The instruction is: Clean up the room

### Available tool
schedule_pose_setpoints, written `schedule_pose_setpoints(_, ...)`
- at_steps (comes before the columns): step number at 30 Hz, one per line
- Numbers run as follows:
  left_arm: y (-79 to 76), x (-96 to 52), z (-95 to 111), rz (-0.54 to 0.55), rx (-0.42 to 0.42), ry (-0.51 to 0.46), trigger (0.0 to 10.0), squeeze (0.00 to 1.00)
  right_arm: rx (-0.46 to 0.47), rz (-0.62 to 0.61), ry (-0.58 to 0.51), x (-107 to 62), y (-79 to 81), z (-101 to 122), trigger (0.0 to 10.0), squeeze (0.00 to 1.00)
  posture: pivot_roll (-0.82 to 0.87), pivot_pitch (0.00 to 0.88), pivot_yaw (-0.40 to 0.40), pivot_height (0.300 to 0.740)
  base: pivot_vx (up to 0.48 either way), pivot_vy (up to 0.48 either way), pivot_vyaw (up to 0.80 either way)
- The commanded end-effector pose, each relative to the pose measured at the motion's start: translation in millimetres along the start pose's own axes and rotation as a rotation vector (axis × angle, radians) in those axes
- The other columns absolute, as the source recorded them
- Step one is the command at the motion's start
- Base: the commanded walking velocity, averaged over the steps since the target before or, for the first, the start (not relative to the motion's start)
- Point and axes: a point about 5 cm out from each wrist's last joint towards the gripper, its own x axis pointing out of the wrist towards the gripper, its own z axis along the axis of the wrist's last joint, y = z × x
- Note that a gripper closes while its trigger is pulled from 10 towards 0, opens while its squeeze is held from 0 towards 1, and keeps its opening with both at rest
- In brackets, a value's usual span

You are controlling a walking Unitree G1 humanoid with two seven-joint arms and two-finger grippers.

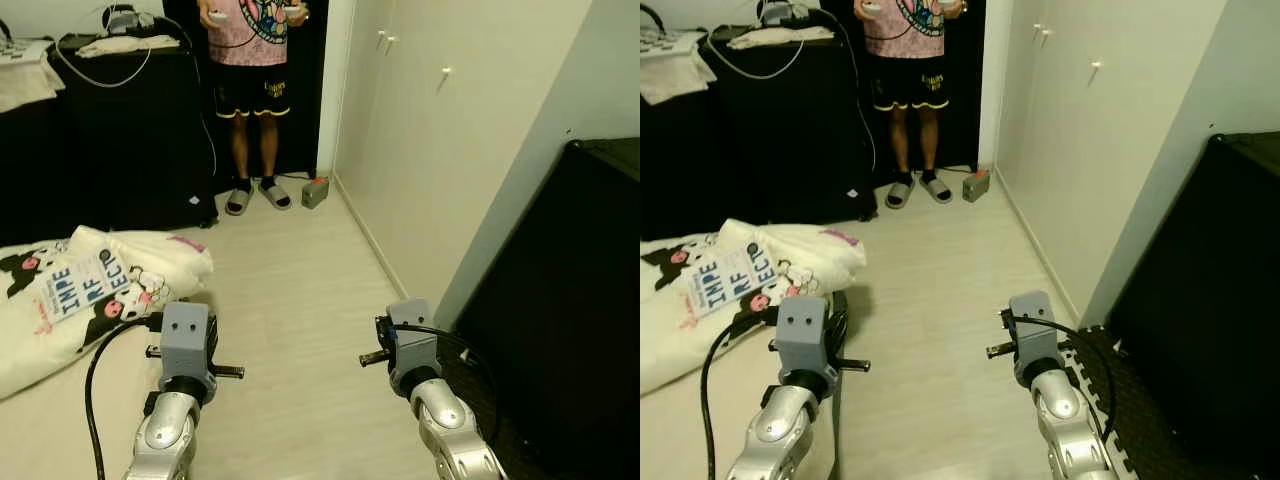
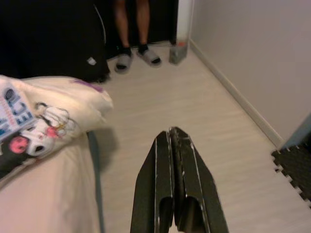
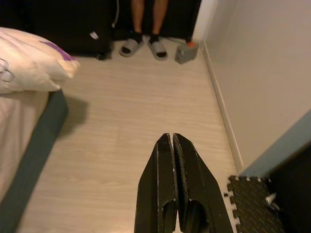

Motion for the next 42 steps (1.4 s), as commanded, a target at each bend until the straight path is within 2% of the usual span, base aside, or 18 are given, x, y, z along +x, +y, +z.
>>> schedule_pose_setpoints(1,0.3,-1.2,-2,-0.002,0.011,0.015,10.0,0.00,-0.007,0.003,0.001,0.0,1.2,0,10.0,0.00,-0.06,0.073,-0.047,0.740,0.337,0.000,0.00)
schedule_pose_setpoints(9,1.6,-1.6,-3,-0.001,0.011,0.017,10.0,0.00,-0.024,0.039,-0.008,0.1,5.6,1,10.0,0.00,-0.06,0.074,-0.048,0.740,0.337,0.000,0.00)
schedule_pose_setpoints(15,0.5,-1.3,-2,-0.003,0.010,0.016,10.0,0.00,-0.032,0.078,-0.014,-0.4,11.4,2,10.0,0.00,-0.06,0.073,-0.047,0.740,0.339,0.000,0.80)
schedule_pose_setpoints(23,0.3,-2.2,-3,-0.004,0.010,0.019,10.0,0.00,-0.030,0.079,-0.013,-1.6,11.4,1,10.0,0.00,-0.06,0.077,-0.047,0.740,0.337,0.000,0.79)
schedule_pose_setpoints(27,0.6,-3.0,-3,-0.004,0.010,0.021,10.0,0.00,0.012,0.068,0.000,-2.4,10.2,-1,10.0,0.00,-0.06,0.079,-0.047,0.740,0.335,0.000,0.00)
schedule_pose_setpoints(34,1.2,-4.1,-4,-0.001,0.004,0.022,10.0,0.00,0.007,0.076,0.004,-2.1,10.8,-1,10.0,0.00,-0.06,0.082,-0.048,0.740,0.315,0.000,0.00)
schedule_pose_setpoints(42,1.1,-5.3,-5,-0.010,-0.005,0.025,10.0,0.00,0.010,0.077,0.010,-3.0,11.3,-2,10.0,0.00,-0.06,0.084,-0.042,0.740,0.000,0.000,0.00)
